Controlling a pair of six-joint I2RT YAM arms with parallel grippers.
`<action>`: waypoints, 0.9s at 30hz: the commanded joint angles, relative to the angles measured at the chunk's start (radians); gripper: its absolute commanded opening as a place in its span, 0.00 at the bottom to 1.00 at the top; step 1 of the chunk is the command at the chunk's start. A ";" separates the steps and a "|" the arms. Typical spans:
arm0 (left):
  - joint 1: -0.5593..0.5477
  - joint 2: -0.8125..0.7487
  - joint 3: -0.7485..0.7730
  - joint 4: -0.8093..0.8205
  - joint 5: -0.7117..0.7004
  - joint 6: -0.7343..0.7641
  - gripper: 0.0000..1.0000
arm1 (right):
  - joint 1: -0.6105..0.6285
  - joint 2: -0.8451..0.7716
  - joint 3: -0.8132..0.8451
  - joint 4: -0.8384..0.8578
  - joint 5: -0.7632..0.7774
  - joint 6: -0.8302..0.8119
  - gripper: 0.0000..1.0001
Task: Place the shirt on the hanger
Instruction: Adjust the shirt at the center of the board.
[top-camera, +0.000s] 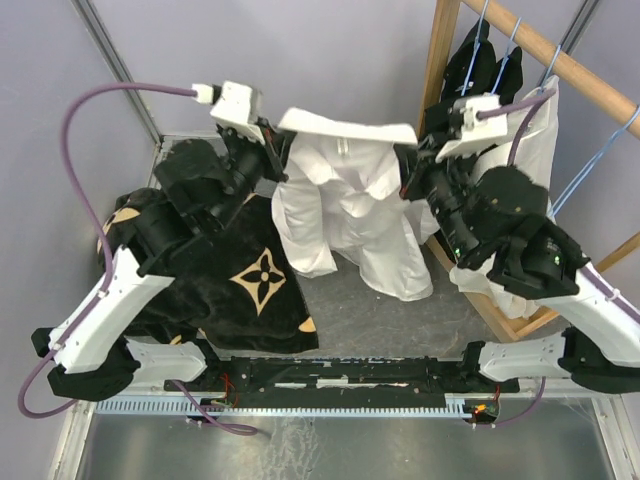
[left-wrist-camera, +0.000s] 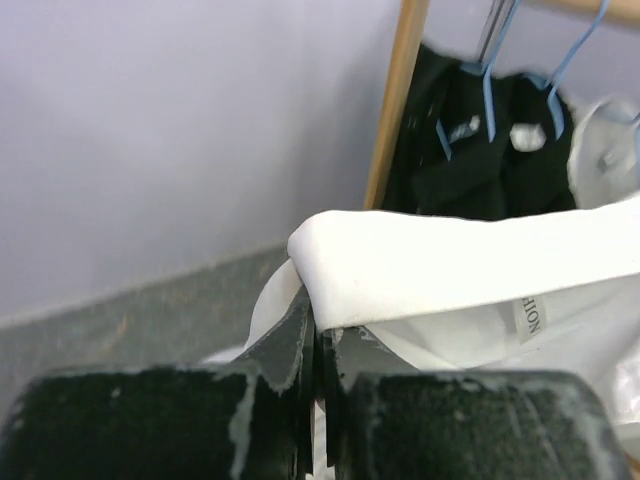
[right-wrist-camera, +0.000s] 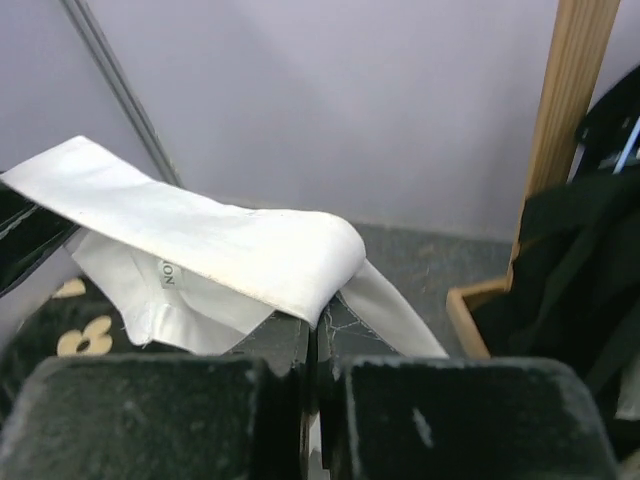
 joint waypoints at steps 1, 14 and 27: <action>0.014 0.053 0.218 -0.008 -0.044 0.145 0.03 | -0.002 0.115 0.257 -0.012 0.152 -0.282 0.00; 0.015 -0.094 -0.089 -0.090 -0.101 0.072 0.03 | -0.036 0.114 0.022 -0.308 -0.402 0.109 0.00; 0.029 -0.065 -0.171 -0.162 -0.096 0.024 0.03 | -0.254 -0.030 -0.235 -0.256 -0.281 0.298 0.00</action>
